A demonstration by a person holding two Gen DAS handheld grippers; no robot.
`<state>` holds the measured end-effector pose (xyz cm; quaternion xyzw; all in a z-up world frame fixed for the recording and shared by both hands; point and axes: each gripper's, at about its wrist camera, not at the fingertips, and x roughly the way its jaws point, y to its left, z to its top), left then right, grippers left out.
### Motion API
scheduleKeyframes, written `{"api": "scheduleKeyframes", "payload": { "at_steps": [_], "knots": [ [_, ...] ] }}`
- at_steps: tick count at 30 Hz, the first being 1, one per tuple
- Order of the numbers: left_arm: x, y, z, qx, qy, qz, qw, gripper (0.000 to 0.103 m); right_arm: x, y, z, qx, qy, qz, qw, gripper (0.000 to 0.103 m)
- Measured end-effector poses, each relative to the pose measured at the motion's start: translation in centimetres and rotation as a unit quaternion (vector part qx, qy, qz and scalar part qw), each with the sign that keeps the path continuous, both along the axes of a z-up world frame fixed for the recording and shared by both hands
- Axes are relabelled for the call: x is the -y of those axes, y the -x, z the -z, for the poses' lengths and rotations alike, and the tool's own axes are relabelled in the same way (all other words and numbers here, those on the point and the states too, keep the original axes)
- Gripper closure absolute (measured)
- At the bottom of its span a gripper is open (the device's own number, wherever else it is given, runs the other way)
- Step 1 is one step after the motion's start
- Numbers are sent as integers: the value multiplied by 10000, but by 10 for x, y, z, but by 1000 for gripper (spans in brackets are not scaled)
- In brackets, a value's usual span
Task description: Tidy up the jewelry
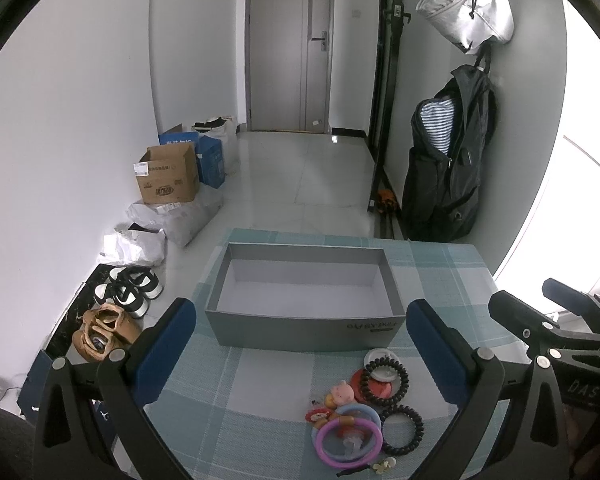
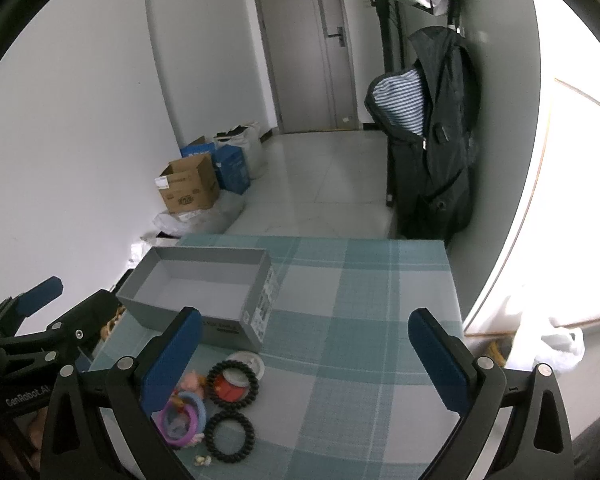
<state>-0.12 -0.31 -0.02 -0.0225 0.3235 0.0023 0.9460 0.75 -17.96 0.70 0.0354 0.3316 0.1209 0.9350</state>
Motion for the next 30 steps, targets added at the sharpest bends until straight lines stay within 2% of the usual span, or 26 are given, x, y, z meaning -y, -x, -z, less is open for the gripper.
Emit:
{"api": "scheduleKeyframes", "payload": {
  "at_steps": [30],
  "knots": [
    [1,0,5,-92,121,26,9999,1,2,2,5,-26,-34,45,10000,0]
  ]
}}
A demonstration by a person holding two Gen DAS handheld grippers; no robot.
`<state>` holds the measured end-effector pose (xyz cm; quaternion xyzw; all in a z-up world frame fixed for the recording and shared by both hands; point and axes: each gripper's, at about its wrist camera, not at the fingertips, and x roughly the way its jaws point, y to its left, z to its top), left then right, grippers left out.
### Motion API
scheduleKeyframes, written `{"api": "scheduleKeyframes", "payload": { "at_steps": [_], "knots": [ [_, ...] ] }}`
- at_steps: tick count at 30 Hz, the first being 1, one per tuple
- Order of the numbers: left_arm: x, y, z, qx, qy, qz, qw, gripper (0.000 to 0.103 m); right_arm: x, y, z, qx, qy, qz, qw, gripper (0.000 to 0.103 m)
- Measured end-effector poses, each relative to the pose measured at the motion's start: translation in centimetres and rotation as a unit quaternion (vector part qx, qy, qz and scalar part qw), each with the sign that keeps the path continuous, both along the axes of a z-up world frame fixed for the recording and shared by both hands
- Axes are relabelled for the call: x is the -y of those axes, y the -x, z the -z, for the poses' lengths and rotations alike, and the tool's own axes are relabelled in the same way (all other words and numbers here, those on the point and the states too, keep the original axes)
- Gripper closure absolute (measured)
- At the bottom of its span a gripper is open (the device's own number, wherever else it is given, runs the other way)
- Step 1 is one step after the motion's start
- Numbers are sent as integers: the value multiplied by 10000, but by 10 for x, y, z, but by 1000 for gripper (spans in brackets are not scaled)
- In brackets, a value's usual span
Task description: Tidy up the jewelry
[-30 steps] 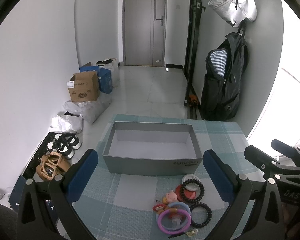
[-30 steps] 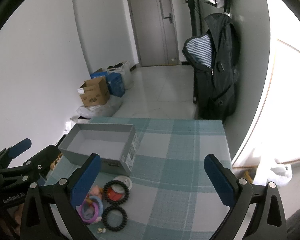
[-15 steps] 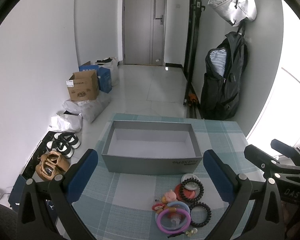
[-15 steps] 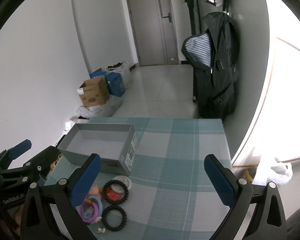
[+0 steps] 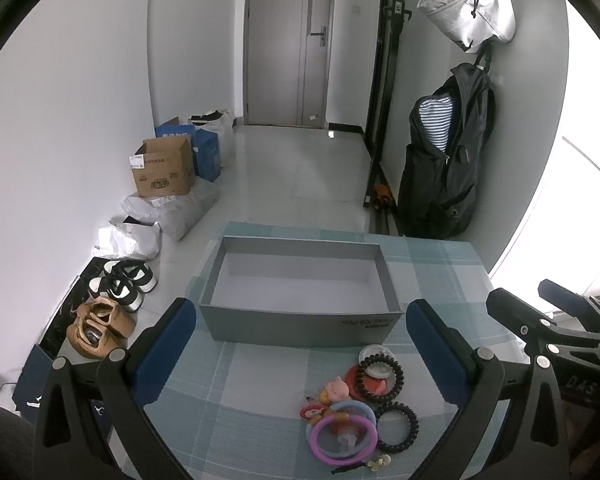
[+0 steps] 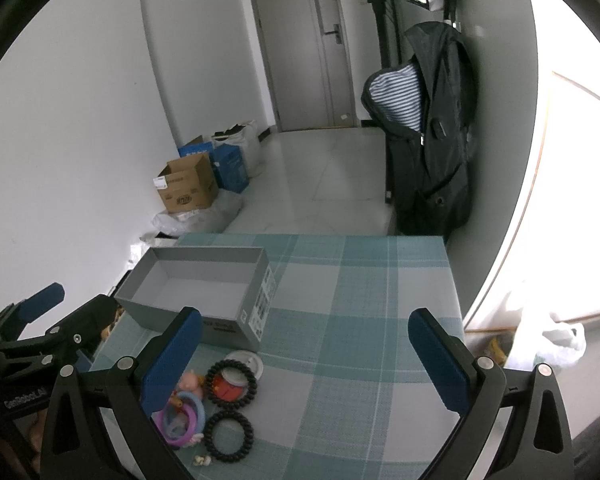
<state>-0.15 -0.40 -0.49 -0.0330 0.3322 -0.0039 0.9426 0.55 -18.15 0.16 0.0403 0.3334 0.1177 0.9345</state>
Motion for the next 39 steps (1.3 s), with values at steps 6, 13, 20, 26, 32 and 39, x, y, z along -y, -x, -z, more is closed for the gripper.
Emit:
{"api": "scheduleKeyframes", "payload": {
  "at_steps": [6,13,20,26,32,39],
  "knots": [
    [0,-1,0,-28,33,35,10000,1,0,-2,-1,-31,20,18,10000,0],
    [-4,-2,5,-211,134,83,9997,1,1,-3,0,-55,-6,51,10000,0],
    [-9,-4,11,-461,299,274,9981,1,1,-6,1,-109,-14,77,9999,0],
    [-13,0,33,-1085,422,540,9917,1,2,-9,3,-203,2,91,9998,0],
    [-4,2,58,-1864,423,825,9781,1,2,-18,6,-319,-42,132,9994,0],
    [6,-4,63,-2129,263,971,9719,5,-7,-23,9,-326,13,18,9995,0]
  ]
}}
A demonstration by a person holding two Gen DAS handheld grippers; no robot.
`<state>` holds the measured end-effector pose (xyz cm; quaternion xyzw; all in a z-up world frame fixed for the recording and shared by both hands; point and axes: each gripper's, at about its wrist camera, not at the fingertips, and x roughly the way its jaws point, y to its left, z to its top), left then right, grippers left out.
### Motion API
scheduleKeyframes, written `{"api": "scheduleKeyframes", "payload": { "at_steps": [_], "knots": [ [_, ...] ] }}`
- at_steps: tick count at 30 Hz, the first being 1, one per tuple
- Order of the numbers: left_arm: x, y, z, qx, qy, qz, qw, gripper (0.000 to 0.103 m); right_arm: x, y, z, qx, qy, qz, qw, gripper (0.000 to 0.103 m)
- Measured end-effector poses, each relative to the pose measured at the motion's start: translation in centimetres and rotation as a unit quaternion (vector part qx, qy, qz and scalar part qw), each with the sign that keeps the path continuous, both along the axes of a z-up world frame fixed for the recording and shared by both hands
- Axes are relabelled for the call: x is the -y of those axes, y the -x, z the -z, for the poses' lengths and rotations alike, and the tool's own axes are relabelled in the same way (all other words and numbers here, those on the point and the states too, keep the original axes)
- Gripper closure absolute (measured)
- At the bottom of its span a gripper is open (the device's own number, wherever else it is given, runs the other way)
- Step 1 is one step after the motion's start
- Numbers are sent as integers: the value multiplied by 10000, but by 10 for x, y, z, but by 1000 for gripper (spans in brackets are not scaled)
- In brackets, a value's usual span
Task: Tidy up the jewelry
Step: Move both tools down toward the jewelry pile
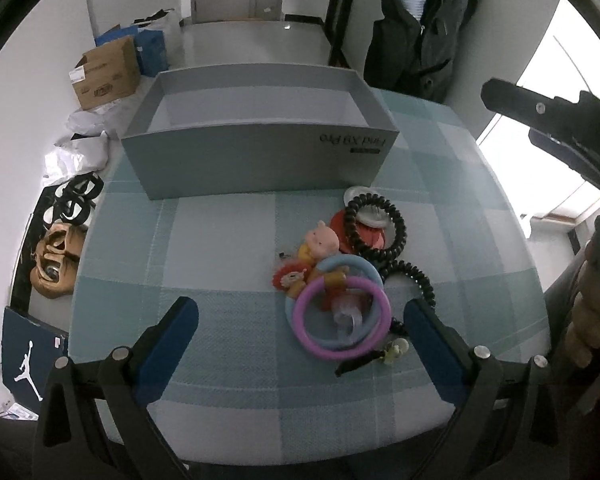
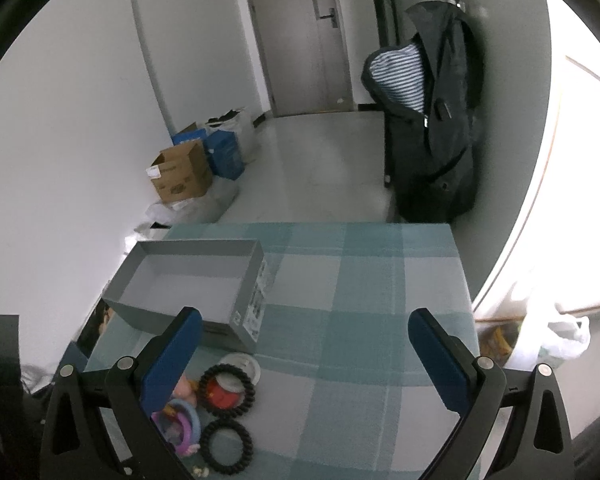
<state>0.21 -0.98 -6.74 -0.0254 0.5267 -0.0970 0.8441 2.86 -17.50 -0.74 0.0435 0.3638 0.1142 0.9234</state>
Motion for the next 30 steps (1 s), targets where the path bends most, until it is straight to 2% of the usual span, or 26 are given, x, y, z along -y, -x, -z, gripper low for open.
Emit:
{"api": "scheduleKeyframes", "payload": {
  "at_steps": [2,9,10,11,13,16,20,30],
  "knots": [
    [0,0,6,-32,-17,27,10000,11,-2,-2,1,4,28,-29,10000,0],
    [-3,-4,18,-217,95,151,9996,12,-3,-6,2,-23,-12,-40,10000,0],
    [-3,-5,19,-244,118,182,9995,18,-3,-5,2,-25,-19,-42,10000,0],
    [-2,-6,20,-283,122,227,9993,29,-3,-5,2,-27,-26,-39,10000,0],
    [-1,-6,21,-320,144,294,9990,34,-3,-5,2,-28,-15,-38,10000,0],
    [-1,-6,20,-326,249,357,9985,46,-2,-5,2,-31,-31,-26,10000,0],
    [-3,-6,19,-348,294,359,9983,47,-2,-5,2,-40,-24,-20,10000,0],
    [-13,-3,-2,-173,779,410,9960,47,1,-5,2,-75,-38,-6,10000,0]
  ]
}}
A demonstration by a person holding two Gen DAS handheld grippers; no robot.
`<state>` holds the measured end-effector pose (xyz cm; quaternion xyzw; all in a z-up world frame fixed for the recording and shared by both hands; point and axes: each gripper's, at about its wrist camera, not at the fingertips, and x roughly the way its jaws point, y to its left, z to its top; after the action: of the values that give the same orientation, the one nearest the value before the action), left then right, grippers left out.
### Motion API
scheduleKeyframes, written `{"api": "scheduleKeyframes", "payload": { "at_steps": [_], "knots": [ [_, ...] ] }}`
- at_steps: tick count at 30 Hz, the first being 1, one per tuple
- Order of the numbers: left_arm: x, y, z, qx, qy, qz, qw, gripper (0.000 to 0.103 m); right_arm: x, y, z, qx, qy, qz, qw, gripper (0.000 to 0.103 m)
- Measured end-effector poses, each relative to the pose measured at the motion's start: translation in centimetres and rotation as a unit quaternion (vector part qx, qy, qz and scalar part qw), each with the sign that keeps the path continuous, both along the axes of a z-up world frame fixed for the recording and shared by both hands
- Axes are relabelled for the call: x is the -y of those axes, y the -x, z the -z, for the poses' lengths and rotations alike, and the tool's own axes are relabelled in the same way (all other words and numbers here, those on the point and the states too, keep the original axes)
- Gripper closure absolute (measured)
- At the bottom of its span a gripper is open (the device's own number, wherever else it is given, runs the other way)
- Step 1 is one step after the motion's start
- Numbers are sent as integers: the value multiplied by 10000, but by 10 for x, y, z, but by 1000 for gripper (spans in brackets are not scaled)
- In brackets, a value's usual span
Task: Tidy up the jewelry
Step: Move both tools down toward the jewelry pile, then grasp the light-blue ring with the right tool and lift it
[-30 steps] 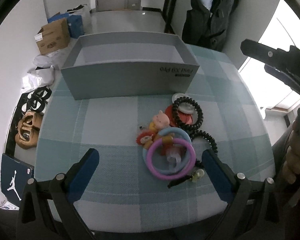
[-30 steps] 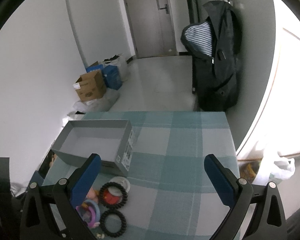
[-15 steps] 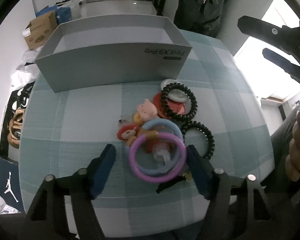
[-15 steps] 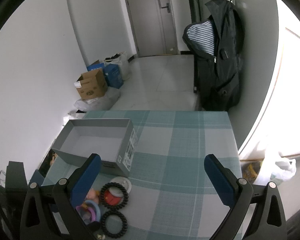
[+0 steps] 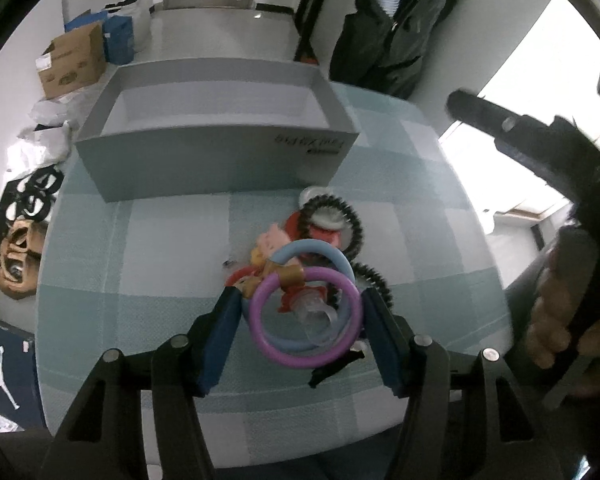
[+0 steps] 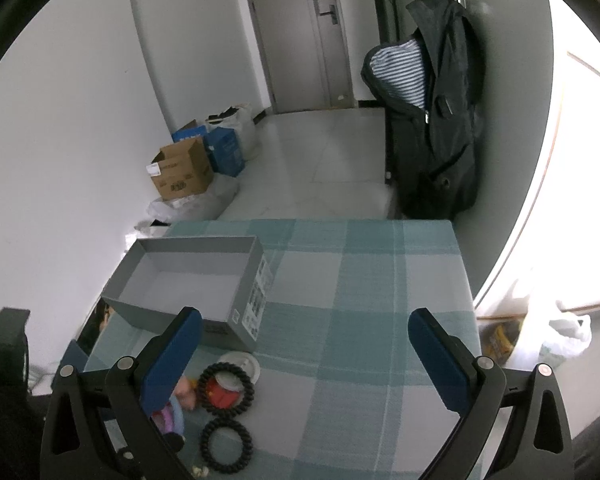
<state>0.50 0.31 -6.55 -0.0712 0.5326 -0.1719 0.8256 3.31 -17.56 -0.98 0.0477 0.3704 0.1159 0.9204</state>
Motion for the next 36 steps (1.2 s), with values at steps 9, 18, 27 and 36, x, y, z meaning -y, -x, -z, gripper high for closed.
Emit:
{"api": "scheduleKeyframes", "payload": {
  "at_steps": [9,18,27,36],
  "knots": [
    [-2,-14,12,-335,-143,80,9993,46,-5,0,5,-104,85,-76,9999,0],
    [-9,-8,4,-324,57,105,9994,47,-5,-6,27,-1021,-826,-729,9886,3],
    [-19,2,-3,-273,46,63,9996,47,-14,-7,59,-2208,-1832,-1438,9471,45],
    [-28,16,4,-633,138,-19,9979,46,-28,-1,67,-2471,-1785,-1672,9376,65]
  ]
}}
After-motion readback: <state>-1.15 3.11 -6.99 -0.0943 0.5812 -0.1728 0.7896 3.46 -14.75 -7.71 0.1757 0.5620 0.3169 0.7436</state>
